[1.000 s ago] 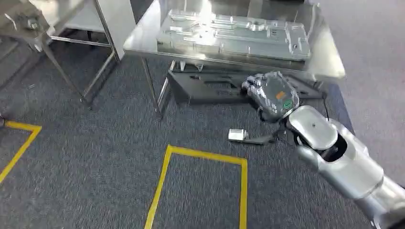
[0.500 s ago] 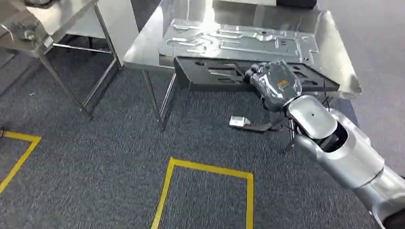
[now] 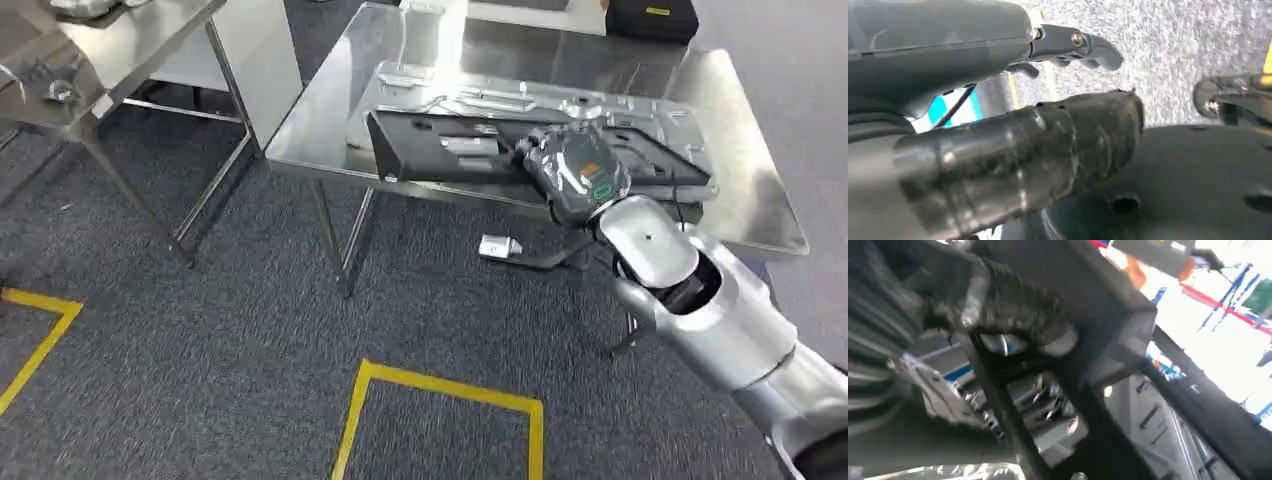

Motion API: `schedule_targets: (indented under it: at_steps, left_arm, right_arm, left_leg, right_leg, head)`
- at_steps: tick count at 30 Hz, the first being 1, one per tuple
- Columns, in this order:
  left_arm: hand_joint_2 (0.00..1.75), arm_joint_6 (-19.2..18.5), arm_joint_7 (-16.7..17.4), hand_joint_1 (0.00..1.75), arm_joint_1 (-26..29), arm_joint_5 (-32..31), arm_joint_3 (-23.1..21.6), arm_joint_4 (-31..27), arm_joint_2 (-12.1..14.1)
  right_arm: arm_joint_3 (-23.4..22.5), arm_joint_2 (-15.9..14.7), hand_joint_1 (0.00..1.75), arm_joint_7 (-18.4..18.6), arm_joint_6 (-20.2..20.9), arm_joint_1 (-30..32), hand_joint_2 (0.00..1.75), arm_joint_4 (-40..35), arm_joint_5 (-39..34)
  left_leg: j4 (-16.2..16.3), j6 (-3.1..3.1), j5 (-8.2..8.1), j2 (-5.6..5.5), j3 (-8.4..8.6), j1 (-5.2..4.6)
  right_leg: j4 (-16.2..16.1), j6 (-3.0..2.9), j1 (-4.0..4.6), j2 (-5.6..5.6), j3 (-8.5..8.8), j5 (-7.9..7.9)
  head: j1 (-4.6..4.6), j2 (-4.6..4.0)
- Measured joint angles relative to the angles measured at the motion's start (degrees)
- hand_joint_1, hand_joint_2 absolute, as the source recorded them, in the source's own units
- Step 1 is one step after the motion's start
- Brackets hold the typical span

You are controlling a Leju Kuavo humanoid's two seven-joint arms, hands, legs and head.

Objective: Take the parts from the cabinet and place them on the table.

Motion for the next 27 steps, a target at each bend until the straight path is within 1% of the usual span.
schedule_targets:
  at_steps: [1, 2, 3, 4, 5, 6, 7, 8, 9, 10, 11, 12, 13, 14, 15, 16, 17, 18, 19, 20, 21, 22, 23, 24, 25, 26, 27]
  left_arm:
    - [0.0, 0.0, 0.0, 0.0, -0.2, 0.1, 0.0, 0.0, 0.0]
    - [0.0, 0.0, 0.0, 0.0, -0.3, 0.1, 0.0, 0.0, 0.0]
    - [0.0, 0.0, 0.0, 0.0, -0.5, 0.1, 0.0, 0.0, 0.0]
    - [0.0, 0.0, 0.0, 0.0, -0.6, 0.1, 0.0, 0.0, 0.0]
    - [0.0, 0.0, 0.0, 0.0, -0.6, 0.2, 0.0, 0.0, 0.0]
    - [0.0, 0.0, 0.0, 0.0, -0.6, 0.3, 0.0, 0.0, 0.0]
    - [0.0, -0.1, 0.0, 0.0, -0.6, 0.4, 0.0, 0.0, 0.1]
    - [0.0, -0.2, 0.0, 0.0, -0.4, 0.5, 0.0, 0.0, 0.1]
    - [0.0, -0.3, 0.0, 0.0, -0.4, 0.6, 0.0, 0.0, 0.2]
    - [0.0, -0.4, 0.0, 0.0, -0.2, 0.7, 0.0, 0.0, 0.2]
    - [0.0, -0.5, 0.0, 0.0, 0.0, 0.7, 0.0, 0.0, 0.3]
    - [0.0, -0.6, 0.0, 0.0, 0.2, 0.7, 0.0, 0.0, 0.5]
    - [0.0, -0.7, 0.0, 0.0, 0.7, 0.7, 0.0, 0.0, 0.5]
    - [0.0, -0.7, 0.0, 0.0, 0.8, 0.7, 0.0, 0.0, 0.8]
    - [0.0, -0.7, 0.0, 0.0, 0.6, 0.7, 0.0, 0.0, 0.8]
    - [0.0, -0.7, 0.0, 0.0, 0.5, 0.7, 0.0, 0.0, 0.8]
    - [0.0, -0.7, 0.0, 0.0, 0.4, 0.7, 0.0, 0.0, 0.8]
    - [0.0, -0.7, 0.0, 0.0, 0.3, 0.7, 0.0, 0.0, 0.8]
    - [0.0, -0.7, 0.0, 0.0, 0.5, 0.7, 0.0, 0.0, 0.9]
    - [0.0, -0.7, 0.0, 0.0, 0.4, 0.7, 0.0, 0.0, 1.0]
    - [0.0, -0.7, 0.0, 0.0, 0.3, 0.8, 0.0, 0.0, 1.0]
    - [0.0, -0.7, 0.0, 0.0, 0.3, 0.8, 0.0, 0.0, 1.0]
    - [0.0, -0.7, 0.0, 0.0, 0.3, 0.7, 0.0, 0.0, 1.0]
    - [0.0, -0.7, 0.0, 0.0, 0.3, 0.7, 0.0, 0.0, 1.0]
    - [0.0, -0.7, 0.0, 0.0, 0.3, 0.7, 0.0, 0.0, 1.0]
    - [0.0, -0.7, 0.0, 0.0, 0.3, 0.7, 0.0, 0.0, 1.0]
    - [0.0, -0.7, 0.0, 0.0, 0.4, 0.7, 0.0, 0.0, 1.0]
  right_arm:
    - [-0.1, 0.0, 1.75, 0.1, 0.0, 0.0, 1.75, -0.2, 0.1]
    - [-0.2, 0.1, 1.75, 0.2, 0.0, 0.0, 1.75, -0.2, 0.2]
    - [-0.5, 0.2, 1.75, 0.4, 0.0, -0.1, 1.75, -0.5, 0.3]
    - [-0.6, 0.2, 1.75, 0.4, 0.0, -0.1, 1.75, -0.5, 0.4]
    - [-0.6, 0.2, 1.75, 0.5, 0.0, -0.1, 1.75, -0.5, 0.5]
    - [-0.6, 0.3, 1.75, 0.5, 0.1, 0.2, 1.75, -0.5, 0.6]
    - [-0.6, 0.5, 1.75, 0.5, 0.1, 0.5, 1.75, -0.5, 0.6]
    - [-0.6, 0.7, 1.75, 0.5, 0.2, 0.9, 1.75, -0.4, 0.6]
    - [-0.6, 0.8, 1.75, 0.5, 0.2, 1.2, 1.75, -0.3, 0.6]
    - [-0.6, 0.8, 1.75, 0.5, 0.2, 1.4, 1.75, -0.1, 0.6]
    - [-0.6, 0.9, 1.75, 0.5, 0.2, 1.5, 1.75, 0.0, 0.6]
    - [-0.6, 0.9, 1.75, 0.5, 0.2, 1.7, 1.75, 0.1, 0.7]
    - [-0.6, 0.9, 1.75, 0.5, 0.2, 2.0, 1.75, 0.4, 0.9]
    - [-0.6, 1.1, 1.75, 0.5, 0.2, 2.2, 1.75, 0.7, 1.1]
    - [-0.6, 1.2, 1.75, 0.6, 0.3, 2.4, 1.75, 0.9, 1.2]
    - [-0.7, 1.1, 1.75, 0.6, 0.2, 2.5, 1.75, 1.0, 1.3]
    - [-0.8, 1.1, 1.75, 0.6, 0.2, 2.6, 1.75, 1.0, 1.3]
    - [-1.3, 1.1, 1.75, 0.6, 0.2, 2.5, 1.75, 1.0, 1.3]
    - [-1.6, 1.1, 1.75, 0.7, 0.1, 2.9, 1.75, 1.1, 1.4]
    - [-2.0, 1.1, 1.75, 0.6, 0.0, 2.9, 1.75, 1.4, 1.4]
    - [-2.2, 1.1, 1.75, 0.7, -0.1, 2.9, 1.75, 1.6, 1.5]
    - [-2.3, 1.1, 1.75, 0.7, -0.1, 3.2, 1.75, 1.9, 1.5]
    - [-2.4, 1.1, 1.75, 0.7, -0.1, 3.5, 1.75, 2.1, 1.5]
    - [-2.4, 1.1, 1.75, 0.7, -0.1, 3.7, 1.75, 2.3, 1.5]
    - [-2.4, 1.1, 1.75, 0.7, -0.1, 3.9, 1.75, 2.5, 1.5]
    - [-2.5, 1.0, 1.75, 0.7, -0.1, 4.1, 1.75, 2.7, 1.5]
    - [-2.5, 1.0, 1.75, 0.7, -0.1, 4.2, 1.75, 2.8, 1.5]
  left_leg:
    - [0.7, -0.16, 0.38, 0.18, 0.81, -0.25]
    - [1.7, -0.63, 1.45, 0.23, 0.51, -0.3]
    - [4.9, -0.88, 2.64, 0.41, -1.27, -0.18]
    - [9.7, -1.14, 4.32, 0.69, -3.91, -0.22]
    - [13.1, -1.33, 4.09, 0.8, -6.29, -0.17]
    - [16.3, -1.44, 1.92, 0.88, -9.18, -0.1]
    - [18.0, -1.65, -1.26, 0.97, -11.51, -0.07]
    - [18.3, -1.83, -3.86, 1.05, -13.13, -0.04]
    - [17.3, -1.87, -5.22, 1.14, -14.33, -0.04]
    - [15.0, -1.79, -4.82, 1.17, -14.58, -0.05]
    - [11.5, -1.55, -2.46, 1.17, -14.35, -0.06]
    - [6.8, -1.19, 2.8, 1.17, -13.91, -0.16]
    - [2.6, -0.76, 10.21, 1.19, -13.77, -0.44]
    - [2.0, -0.65, 12.11, 0.99, -14.07, -0.61]
    - [2.3, -0.35, 11.53, 1.01, -13.3, -0.66]
    - [1.8, -0.02, 11.41, 0.99, -12.97, -0.66]
    - [1.5, 0.25, 11.26, 1.14, -12.6, -0.69]
    - [1.0, 0.56, 11.18, 1.09, -11.26, -0.43]
    - [0.3, 0.91, 10.79, 1.13, -10.36, -0.3]
    - [-0.1, 1.3, 10.27, 1.14, -9.41, -0.26]
    - [-0.3, 1.37, 9.65, 1.11, -8.7, -0.24]
    - [-0.3, 1.38, 8.91, 1.07, -7.92, -0.23]
    - [-0.3, 1.35, 8.09, 1.0, -7.07, -0.21]
    - [-0.3, 1.28, 7.41, 0.94, -6.23, -0.17]
    - [-0.3, 1.17, 6.43, 0.87, -5.01, -0.11]
    - [-0.3, 1.03, 5.53, 0.83, -3.77, -0.04]
    - [-0.3, 0.77, 4.6, 0.82, -2.6, 0.0]
  right_leg:
    - [-0.7, -0.46, -0.16, 0.07, 0.46, -0.54]
    - [-0.9, -0.77, -0.21, 0.16, 1.19, -0.91]
    - [-1.6, -1.04, -0.77, 0.27, 2.4, -1.24]
    - [-2.0, -1.52, -0.75, 0.25, 3.47, -1.91]
    - [-2.2, -1.7, -0.74, 0.18, 4.15, -2.43]
    - [-2.2, -1.71, -0.74, 0.13, 5.08, -3.34]
    - [-2.2, -1.72, -0.75, 0.16, 5.97, -4.19]
    - [-2.2, -1.69, -0.77, 0.23, 6.98, -4.98]
    - [-2.2, -1.6, -0.78, 0.31, 8.23, -5.99]
    - [-2.2, -1.5, -0.78, 0.34, 9.41, -6.87]
    - [-2.2, -1.37, -0.77, 0.34, 10.62, -7.76]
    - [-2.2, -1.18, -0.72, 0.31, 11.88, -8.79]
    - [-2.3, -0.99, -0.68, 0.34, 12.24, -9.62]
    - [-1.8, -0.6, -0.44, 0.65, 13.09, -10.48]
    - [-2.1, -0.13, -0.46, 0.61, 13.25, -11.18]
    - [-2.4, 0.2, -0.49, 0.66, 14.18, -11.11]
    - [-1.6, 0.4, -0.49, 0.67, 13.81, -10.36]
    - [0.4, 0.67, -0.44, 0.61, 12.77, -9.47]
    - [3.7, 0.92, -0.66, -0.03, 11.06, -8.34]
    - [7.7, 1.3, -0.67, -0.07, 8.51, -7.63]
    - [11.5, 1.49, -0.87, -0.03, 5.46, -8.61]
    - [14.0, 1.88, -1.13, -0.04, 2.85, -11.22]
    - [15.2, 2.13, -1.39, -0.06, 0.84, -14.2]
    - [15.1, 2.33, -1.6, -0.08, -0.26, -15.8]
    - [13.6, 2.46, -1.86, -0.14, -0.99, -16.24]
    - [10.6, 2.55, -2.08, -0.22, -0.84, -14.81]
    - [6.7, 2.51, -2.25, -0.38, -0.32, -11.45]
  head:
    - [0.02, 0.0]
    - [0.0, 0.0]
    - [0.07, 0.0]
    - [-0.09, 0.0]
    - [-0.11, 0.0]
    - [-0.09, 0.0]
    - [-0.09, 0.0]
    - [-0.13, 0.0]
    - [-0.09, 0.0]
    - [-0.11, 0.0]
    - [-0.09, 0.0]
    - [-0.09, 0.0]
    - [-0.09, 0.0]
    - [-0.04, 0.0]
    - [-0.06, 0.0]
    - [-0.09, 0.0]
    - [-0.04, 0.0]
    - [-0.11, 0.0]
    - [-0.02, 0.0]
    - [0.02, 0.0]
    - [0.04, 0.0]
    - [0.0, 0.0]
    - [0.04, 0.0]
    - [0.02, 0.0]
    - [0.02, 0.0]
    - [0.02, 0.0]
    - [0.02, 0.0]
